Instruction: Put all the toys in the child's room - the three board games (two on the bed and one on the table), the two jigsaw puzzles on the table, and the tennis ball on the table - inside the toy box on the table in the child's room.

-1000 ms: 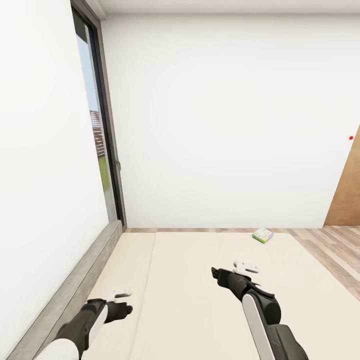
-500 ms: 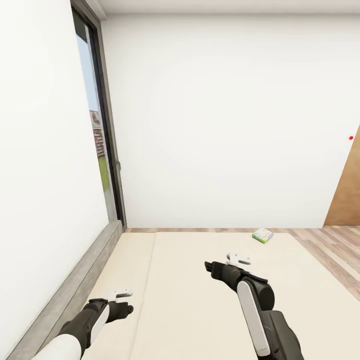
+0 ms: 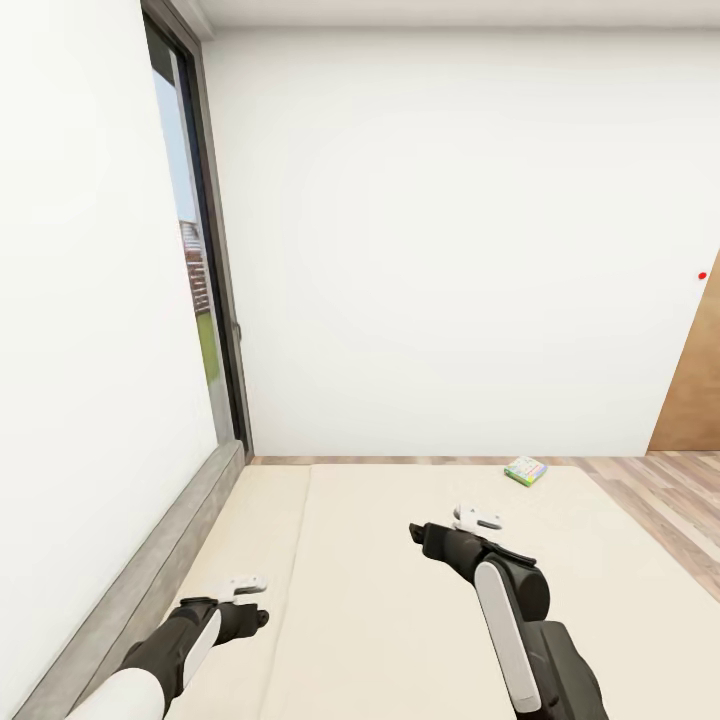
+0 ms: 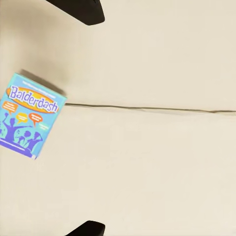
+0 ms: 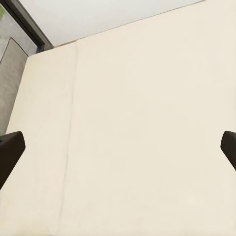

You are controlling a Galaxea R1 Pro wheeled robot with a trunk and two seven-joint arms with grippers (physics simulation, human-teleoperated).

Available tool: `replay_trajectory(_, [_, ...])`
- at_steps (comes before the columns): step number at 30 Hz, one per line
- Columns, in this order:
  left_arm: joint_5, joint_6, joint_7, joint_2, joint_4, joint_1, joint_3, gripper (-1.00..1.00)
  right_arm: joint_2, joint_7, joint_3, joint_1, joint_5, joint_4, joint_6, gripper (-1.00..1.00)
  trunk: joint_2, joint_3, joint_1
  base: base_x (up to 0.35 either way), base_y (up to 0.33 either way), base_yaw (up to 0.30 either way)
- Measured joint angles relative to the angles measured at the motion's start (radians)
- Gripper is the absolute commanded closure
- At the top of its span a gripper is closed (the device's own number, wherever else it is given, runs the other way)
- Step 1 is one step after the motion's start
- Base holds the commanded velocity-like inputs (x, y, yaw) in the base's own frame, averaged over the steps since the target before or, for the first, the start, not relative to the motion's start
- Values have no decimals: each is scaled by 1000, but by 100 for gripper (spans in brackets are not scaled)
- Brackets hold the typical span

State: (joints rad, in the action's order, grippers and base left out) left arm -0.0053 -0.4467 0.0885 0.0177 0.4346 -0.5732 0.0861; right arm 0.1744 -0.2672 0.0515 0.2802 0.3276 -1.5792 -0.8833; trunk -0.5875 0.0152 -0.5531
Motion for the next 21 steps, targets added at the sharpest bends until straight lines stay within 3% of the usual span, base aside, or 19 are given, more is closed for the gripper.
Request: replay_trajectory(21, [0,1,0,-1,1,0,-3,-100,0,-2,0,2,-5,16,0,-100,0,8,0,0,0,0])
